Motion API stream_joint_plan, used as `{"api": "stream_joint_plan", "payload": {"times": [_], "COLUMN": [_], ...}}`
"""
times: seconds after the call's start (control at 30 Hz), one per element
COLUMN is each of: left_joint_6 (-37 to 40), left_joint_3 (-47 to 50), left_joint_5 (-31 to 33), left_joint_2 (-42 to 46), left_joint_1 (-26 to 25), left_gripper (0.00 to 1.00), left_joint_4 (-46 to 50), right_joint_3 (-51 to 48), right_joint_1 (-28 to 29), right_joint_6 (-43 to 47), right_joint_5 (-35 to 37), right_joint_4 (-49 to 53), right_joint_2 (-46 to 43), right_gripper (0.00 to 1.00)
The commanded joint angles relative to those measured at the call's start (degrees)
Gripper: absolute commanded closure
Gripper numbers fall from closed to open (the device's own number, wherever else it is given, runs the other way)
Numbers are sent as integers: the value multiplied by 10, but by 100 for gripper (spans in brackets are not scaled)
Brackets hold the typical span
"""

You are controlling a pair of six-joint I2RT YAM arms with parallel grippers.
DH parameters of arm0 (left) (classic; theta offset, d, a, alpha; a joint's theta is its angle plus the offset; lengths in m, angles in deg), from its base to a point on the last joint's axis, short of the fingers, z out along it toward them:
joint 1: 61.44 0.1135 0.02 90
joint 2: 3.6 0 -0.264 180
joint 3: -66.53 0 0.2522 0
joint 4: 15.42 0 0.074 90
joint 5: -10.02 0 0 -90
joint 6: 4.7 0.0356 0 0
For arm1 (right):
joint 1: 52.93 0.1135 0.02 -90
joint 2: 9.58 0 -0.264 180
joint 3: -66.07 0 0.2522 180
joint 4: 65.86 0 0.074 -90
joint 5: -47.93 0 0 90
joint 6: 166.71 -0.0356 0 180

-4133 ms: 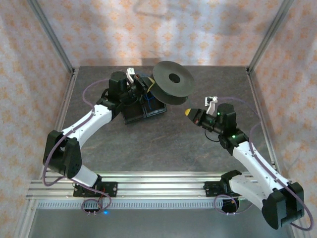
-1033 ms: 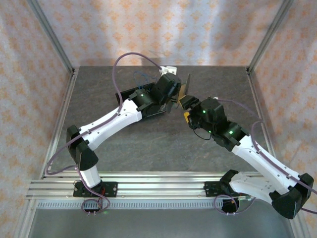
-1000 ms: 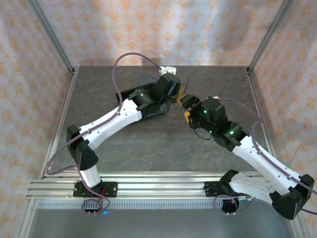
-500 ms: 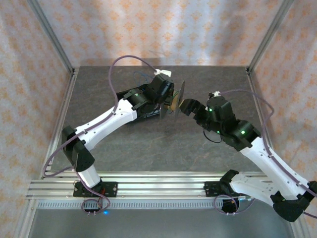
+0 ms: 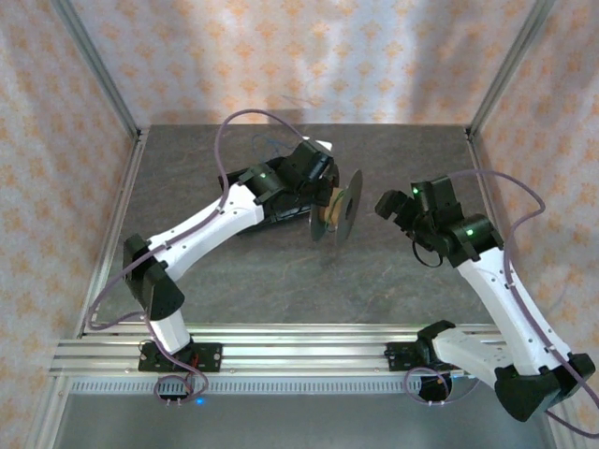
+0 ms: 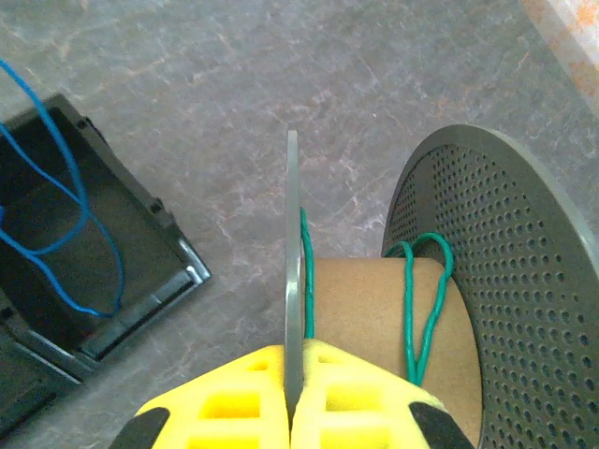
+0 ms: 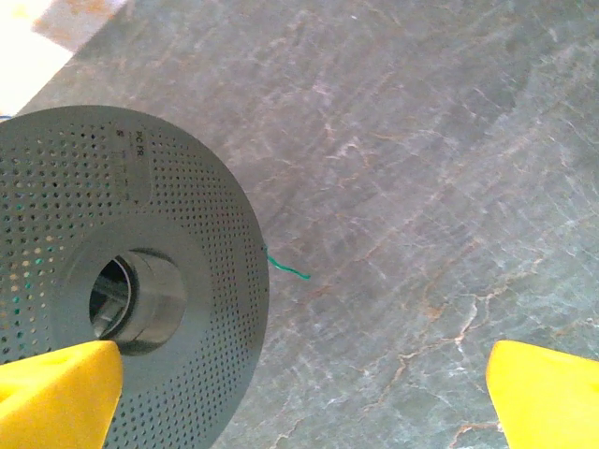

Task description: Wrap the cables

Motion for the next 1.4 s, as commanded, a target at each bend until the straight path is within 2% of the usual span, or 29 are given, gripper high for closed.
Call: {"api": "stream_joint_plan", "payload": {"times": [0.0, 0.23, 0.47, 0.63, 0.7, 0.77, 0.87, 0.97, 1.03, 1.2, 1.23, 1.27, 1.33, 1.37], "left_joint_6": [-24, -17, -75, -84, -124, -214, -327, -408, -438, -446, -441, -437, -430, -426], "left_joint_3": [-15, -50, -20, -13, 29, 120, 215, 280, 313, 348, 351, 354, 361, 361], "left_joint_5": [-9, 14, -29, -30, -70, -153, -216, -227, -216, -194, -189, -186, -177, -177], "left_joint_2": [-23, -73, -83, -83, -74, -62, -68, -83, -104, -99, -94, -90, -81, -71], "left_joint_1": [-6, -16, 4, 10, 24, 53, 70, 70, 71, 67, 66, 65, 65, 65], "left_gripper": [100, 100, 100, 100, 100, 100, 100, 100, 100, 100, 99, 91, 65, 57], "left_joint_4": [-44, -36, -116, -120, -167, -299, -471, -593, -636, -632, -618, -604, -578, -568], "right_joint_3": [-20, -46, -53, -57, -60, -62, -63, -61, -57, -59, -60, -62, -67, -67], "right_joint_1": [-10, -22, -29, -32, -32, -33, -34, -35, -36, -37, -37, -37, -37, -37], "right_joint_6": [3, 2, 4, 6, 5, 3, 0, 0, 0, 0, -1, -3, -7, -7], "right_joint_5": [-12, -21, -20, -27, -27, -31, -34, -36, -38, -41, -43, -46, -53, -54], "right_joint_4": [1, -15, -22, -24, -26, -30, -34, -34, -31, -32, -36, -39, -47, -49], "right_joint_2": [-11, -6, 1, 0, 0, -1, -1, -2, -2, -2, -2, -1, -1, 0], "right_gripper": [1, 1, 1, 1, 1, 1, 1, 1, 1, 1, 1, 1, 1, 1]}}
